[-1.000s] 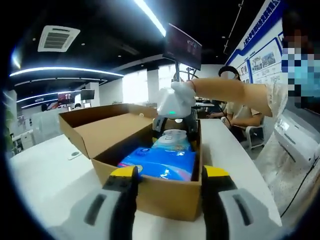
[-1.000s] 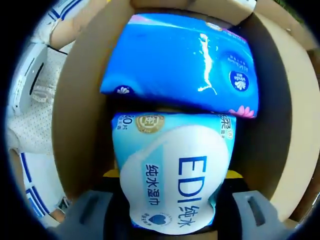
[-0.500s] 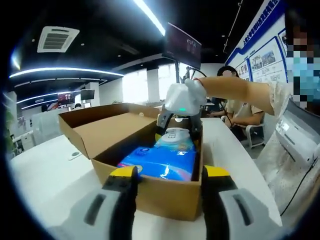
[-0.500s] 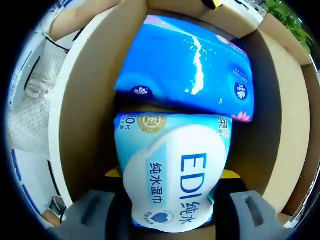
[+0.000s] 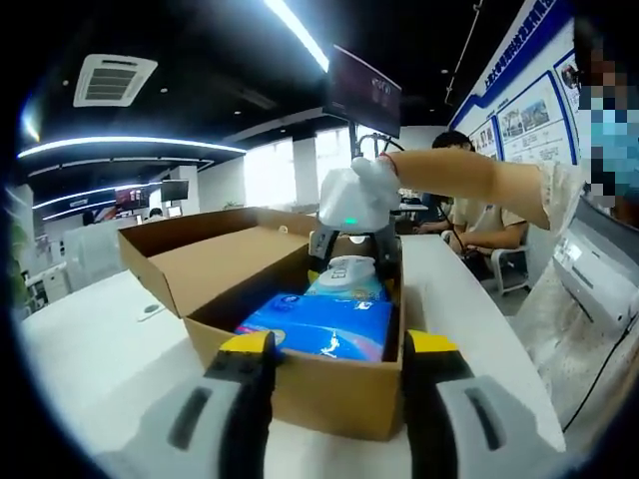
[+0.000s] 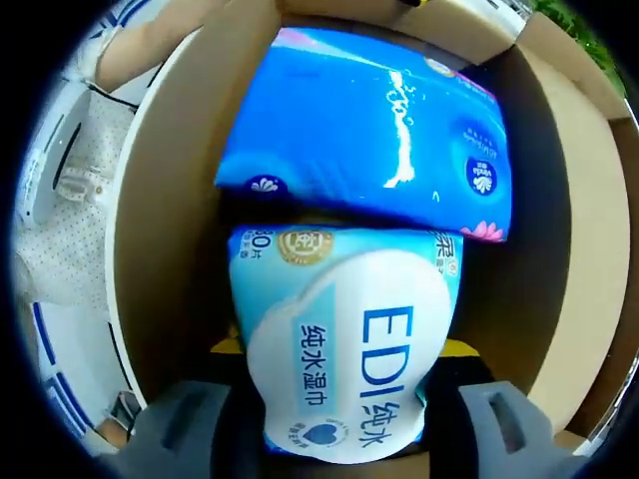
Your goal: Operate the shoe box by opening the lid, removing the specified soft item, and placing it in the target area until the item is outside and the box remains undamaged.
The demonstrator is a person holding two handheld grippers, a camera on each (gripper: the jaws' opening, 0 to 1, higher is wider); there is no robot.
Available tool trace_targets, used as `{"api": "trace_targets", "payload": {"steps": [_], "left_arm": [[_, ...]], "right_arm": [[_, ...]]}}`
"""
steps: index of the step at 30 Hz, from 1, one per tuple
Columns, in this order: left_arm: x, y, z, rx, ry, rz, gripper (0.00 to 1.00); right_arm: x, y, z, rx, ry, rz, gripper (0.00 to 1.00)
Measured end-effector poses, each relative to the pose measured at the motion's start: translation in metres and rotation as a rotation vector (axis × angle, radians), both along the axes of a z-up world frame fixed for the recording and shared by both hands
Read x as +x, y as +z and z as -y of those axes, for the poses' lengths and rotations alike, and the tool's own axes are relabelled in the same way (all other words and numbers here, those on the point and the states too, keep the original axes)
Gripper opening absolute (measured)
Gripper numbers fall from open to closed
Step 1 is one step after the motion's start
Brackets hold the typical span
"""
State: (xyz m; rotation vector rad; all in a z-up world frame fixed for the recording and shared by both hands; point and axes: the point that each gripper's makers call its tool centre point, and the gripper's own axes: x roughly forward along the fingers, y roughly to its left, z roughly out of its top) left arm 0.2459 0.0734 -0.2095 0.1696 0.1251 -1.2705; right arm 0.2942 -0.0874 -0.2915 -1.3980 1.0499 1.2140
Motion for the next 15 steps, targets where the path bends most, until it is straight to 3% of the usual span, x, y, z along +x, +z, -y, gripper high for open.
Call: {"api": "trace_targets", "payload": {"steps": [5, 15], "left_arm": [[0.0, 0.0, 0.0, 0.002, 0.0, 0.002, 0.52], [-0.001, 0.0, 0.001, 0.002, 0.0, 0.003, 0.52]], "right_arm": [[0.003, 0.003, -0.001, 0.001, -0.001, 0.007, 0.64], [0.008, 0.036, -0.007, 0.023, -0.015, 0.049, 0.64]]}}
